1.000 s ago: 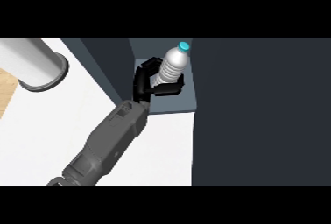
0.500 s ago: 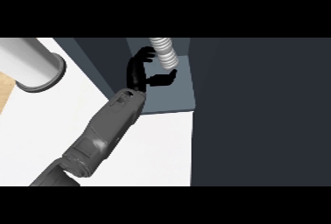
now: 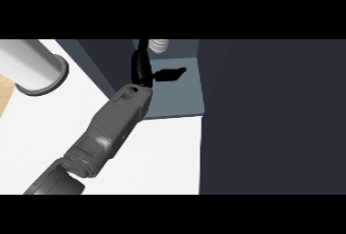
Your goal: Pick up the bottled water, place it into the cabinet and close the cabinet
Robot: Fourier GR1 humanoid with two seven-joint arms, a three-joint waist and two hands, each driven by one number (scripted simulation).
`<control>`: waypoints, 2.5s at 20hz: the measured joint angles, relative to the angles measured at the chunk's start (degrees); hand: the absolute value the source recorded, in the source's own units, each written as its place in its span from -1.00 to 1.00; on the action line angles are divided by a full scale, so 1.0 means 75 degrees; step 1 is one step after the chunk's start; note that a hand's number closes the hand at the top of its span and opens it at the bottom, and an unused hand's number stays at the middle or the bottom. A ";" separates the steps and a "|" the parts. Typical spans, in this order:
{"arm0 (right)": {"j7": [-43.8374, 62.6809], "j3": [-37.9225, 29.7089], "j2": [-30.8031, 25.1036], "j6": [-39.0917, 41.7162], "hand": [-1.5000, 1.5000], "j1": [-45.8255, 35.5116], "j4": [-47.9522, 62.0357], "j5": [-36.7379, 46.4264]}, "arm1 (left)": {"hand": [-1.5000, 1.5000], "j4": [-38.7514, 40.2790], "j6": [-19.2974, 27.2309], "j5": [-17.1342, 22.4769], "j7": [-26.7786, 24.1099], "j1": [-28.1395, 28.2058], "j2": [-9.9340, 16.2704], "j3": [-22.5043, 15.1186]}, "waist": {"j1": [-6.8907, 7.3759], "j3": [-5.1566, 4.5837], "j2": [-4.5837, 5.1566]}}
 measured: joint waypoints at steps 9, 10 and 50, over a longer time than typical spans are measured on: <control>0.0045 0.0228 0.0069 0.0091 -1.00 0.0034 -0.0022 -0.0019 | 1.00 -0.1014 -0.1850 0.0912 -0.1286 0.0095 -0.0105 0.0857 | 0.0083 -0.0003 -0.0067; 0.0046 0.0250 0.0060 0.0112 -1.00 0.0079 -0.0039 -0.0017 | 1.00 -0.1043 -0.1971 0.0980 -0.1377 0.0120 -0.0110 0.0865 | 0.0079 -0.0001 -0.0079; 0.0218 0.1619 -0.1433 0.0512 1.00 -0.0252 -0.0237 0.0910 | -1.00 -1.0663 -0.4129 0.2420 -0.1707 0.9241 0.3212 -0.2872 | 0.0982 -0.0035 -0.0350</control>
